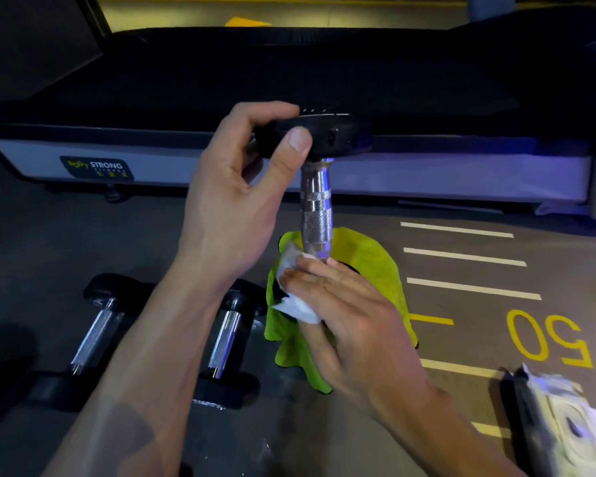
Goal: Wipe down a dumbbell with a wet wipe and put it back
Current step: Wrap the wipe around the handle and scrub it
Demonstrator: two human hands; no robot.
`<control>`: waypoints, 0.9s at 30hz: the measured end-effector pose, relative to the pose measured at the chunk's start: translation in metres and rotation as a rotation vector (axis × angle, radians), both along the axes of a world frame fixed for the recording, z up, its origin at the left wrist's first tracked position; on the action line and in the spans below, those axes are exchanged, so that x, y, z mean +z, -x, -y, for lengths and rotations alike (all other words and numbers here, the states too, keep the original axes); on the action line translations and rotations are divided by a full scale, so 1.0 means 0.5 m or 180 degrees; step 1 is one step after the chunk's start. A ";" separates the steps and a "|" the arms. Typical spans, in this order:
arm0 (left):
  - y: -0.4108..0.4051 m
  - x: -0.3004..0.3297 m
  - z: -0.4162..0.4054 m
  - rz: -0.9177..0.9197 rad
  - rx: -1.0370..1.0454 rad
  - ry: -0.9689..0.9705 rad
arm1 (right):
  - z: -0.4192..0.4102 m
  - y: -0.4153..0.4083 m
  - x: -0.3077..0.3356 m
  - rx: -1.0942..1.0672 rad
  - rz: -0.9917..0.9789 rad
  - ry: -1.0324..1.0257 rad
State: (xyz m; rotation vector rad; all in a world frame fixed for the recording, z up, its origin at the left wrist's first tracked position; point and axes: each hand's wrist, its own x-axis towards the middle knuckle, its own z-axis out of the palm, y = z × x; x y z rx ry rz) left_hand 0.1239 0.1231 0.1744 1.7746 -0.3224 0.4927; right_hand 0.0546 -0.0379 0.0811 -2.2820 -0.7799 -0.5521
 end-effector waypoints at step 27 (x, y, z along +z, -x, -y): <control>0.004 0.007 0.027 0.0106 -0.0575 0.0146 | 0.012 0.000 0.036 -0.0362 -0.1744 -0.0933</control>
